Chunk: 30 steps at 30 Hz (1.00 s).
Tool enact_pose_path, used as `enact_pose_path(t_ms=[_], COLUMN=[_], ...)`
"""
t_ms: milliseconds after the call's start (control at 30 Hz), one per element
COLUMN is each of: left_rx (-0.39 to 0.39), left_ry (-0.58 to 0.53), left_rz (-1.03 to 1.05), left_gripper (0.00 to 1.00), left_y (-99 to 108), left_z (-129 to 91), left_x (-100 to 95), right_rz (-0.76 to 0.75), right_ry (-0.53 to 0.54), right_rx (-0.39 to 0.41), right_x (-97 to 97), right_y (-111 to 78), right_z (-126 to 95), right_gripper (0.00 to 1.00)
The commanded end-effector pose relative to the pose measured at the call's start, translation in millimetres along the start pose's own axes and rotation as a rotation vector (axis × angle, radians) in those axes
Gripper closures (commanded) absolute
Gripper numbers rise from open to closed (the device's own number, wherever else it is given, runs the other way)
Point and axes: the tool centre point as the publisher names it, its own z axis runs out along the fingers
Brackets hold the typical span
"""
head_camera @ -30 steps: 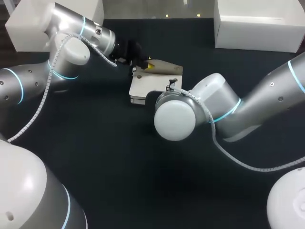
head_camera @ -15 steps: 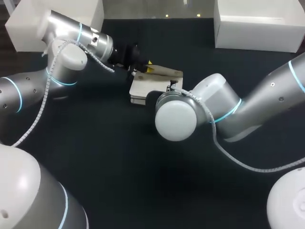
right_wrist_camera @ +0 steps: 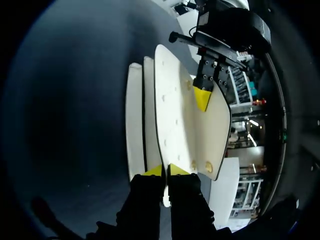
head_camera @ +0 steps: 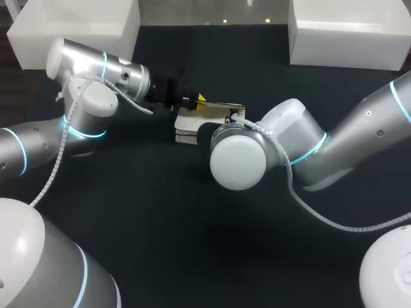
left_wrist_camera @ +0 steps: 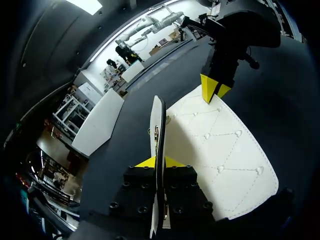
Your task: Pick up the bag, open it, inspect its contents, close it, and place it on the opposite side
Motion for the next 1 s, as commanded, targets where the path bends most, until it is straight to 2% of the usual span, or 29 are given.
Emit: enact_pose_path(t_ms=[33, 67, 100, 200, 267, 533, 600, 667, 1000], left_rx=[-0.002, -0.002, 0.003, 0.009, 0.013, -0.010, -0.014, -0.017, 0.006], left_ry=[-0.022, -0.025, -0.032, -0.036, -0.037, -0.028, -0.025, -0.025, -0.060], left_rz=[-0.004, -0.007, -0.015, -0.030, -0.037, -0.038, -0.039, -0.037, 0.010], left_gripper=[0.93, 0.75, 0.68, 0.61, 0.61, 0.74, 0.84, 1.00, 1.00], left_y=[-5.7, -6.2, -6.6, -6.7, -6.5, -1.8, -0.4, 0.3, -2.3], left_z=[-3.5, -4.9, -6.3, -9.8, -11.8, -11.3, -10.1, -9.6, -13.7], left_x=[0.8, -0.8, -2.7, -7.0, -10.2, -19.5, -20.5, -21.1, 2.4], right_rz=[0.002, 0.002, 0.002, 0.002, 0.002, 0.002, 0.002, 0.002, 0.002], right_ry=[-0.004, -0.004, -0.004, -0.004, -0.004, -0.004, -0.004, -0.004, -0.004], right_rx=[-0.003, -0.003, -0.003, -0.003, -0.003, -0.003, -0.003, -0.003, -0.003], right_x=[0.2, 0.2, 0.2, 0.2, 0.2, 0.2, 0.2, 0.2, 0.2], right_y=[0.2, 0.2, 0.2, 0.2, 0.2, 0.2, 0.2, 0.2, 0.2], right_z=[3.5, 3.5, 3.5, 3.5, 3.5, 3.5, 3.5, 3.5, 3.5], right_gripper=[1.00, 1.00, 1.00, 1.00, 1.00, 1.00, 1.00, 1.00, 1.00])
